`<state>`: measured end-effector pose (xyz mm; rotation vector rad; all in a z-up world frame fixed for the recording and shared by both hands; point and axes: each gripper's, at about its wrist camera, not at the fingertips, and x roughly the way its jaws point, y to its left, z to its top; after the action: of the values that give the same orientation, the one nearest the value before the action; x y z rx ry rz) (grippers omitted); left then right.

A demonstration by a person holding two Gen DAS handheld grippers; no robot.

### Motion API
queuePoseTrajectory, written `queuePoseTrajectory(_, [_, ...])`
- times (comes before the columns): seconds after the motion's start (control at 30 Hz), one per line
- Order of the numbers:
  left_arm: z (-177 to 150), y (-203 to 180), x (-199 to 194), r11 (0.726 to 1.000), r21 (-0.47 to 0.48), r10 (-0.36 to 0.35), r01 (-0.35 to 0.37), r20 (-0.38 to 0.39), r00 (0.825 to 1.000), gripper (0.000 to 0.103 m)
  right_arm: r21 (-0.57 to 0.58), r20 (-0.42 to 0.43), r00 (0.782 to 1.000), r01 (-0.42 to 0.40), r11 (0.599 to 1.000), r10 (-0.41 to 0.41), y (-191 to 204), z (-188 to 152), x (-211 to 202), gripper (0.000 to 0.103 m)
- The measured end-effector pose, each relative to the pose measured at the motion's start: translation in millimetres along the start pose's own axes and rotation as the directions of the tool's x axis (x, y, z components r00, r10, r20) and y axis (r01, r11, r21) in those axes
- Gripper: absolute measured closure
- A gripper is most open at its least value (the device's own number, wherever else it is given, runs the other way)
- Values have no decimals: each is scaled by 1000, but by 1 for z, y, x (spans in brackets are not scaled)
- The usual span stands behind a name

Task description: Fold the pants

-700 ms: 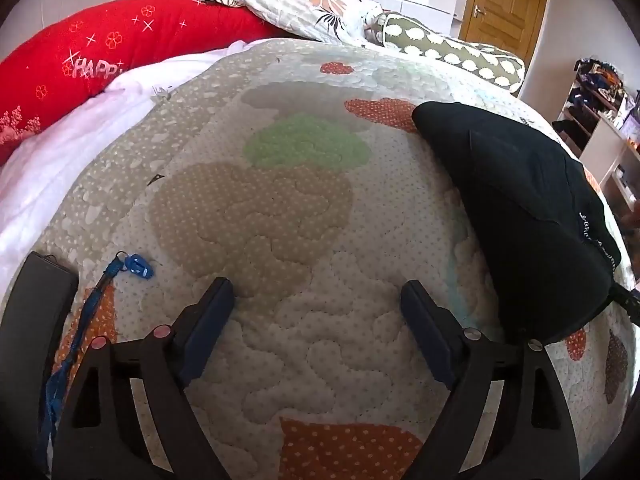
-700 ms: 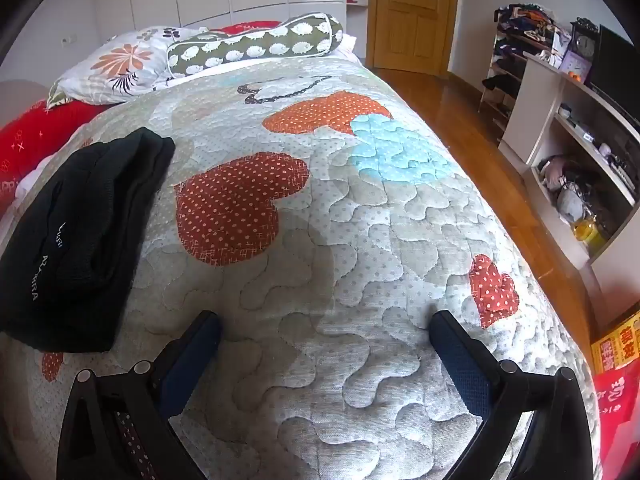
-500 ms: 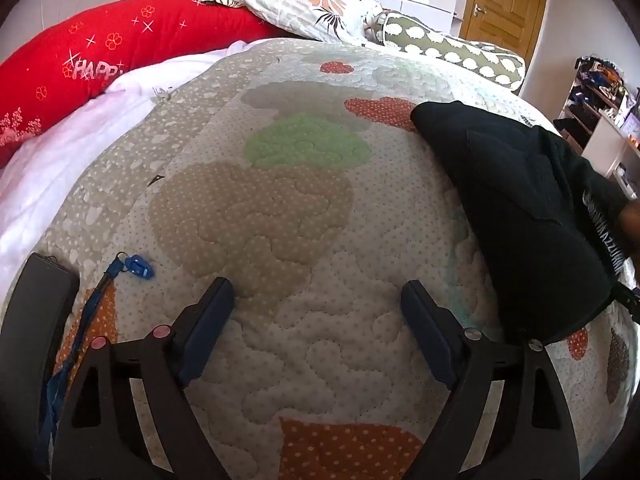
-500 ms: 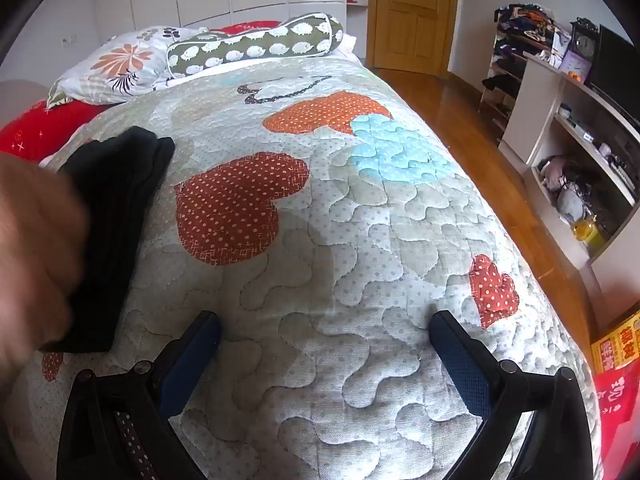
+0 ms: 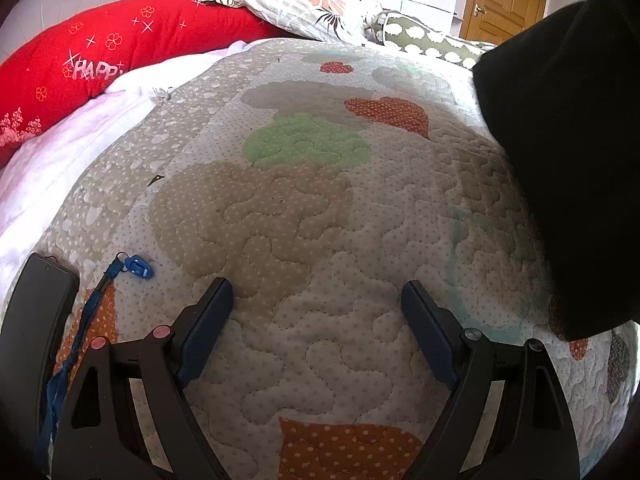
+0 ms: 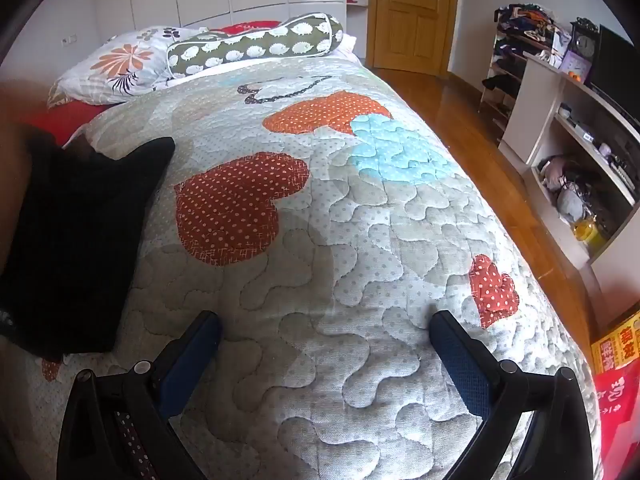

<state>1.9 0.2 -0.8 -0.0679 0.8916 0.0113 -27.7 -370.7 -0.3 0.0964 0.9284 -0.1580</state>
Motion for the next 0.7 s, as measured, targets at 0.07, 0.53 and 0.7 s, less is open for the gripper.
queuePoseTrajectory(0.07, [0,0,0,1000,0,0,0,0,1000,16,0,0,1000,0,1000,0,0,0,0,0])
queuePoseTrajectory(0.53, [0,0,0,1000,0,0,0,0,1000,16,0,0,1000,0,1000,0,0,0,0,0])
queuePoseTrajectory(0.7, [-1,1,-1,1000,1,2,-2,0,1000,16,0,0,1000,0,1000,0,1,-1,1,0])
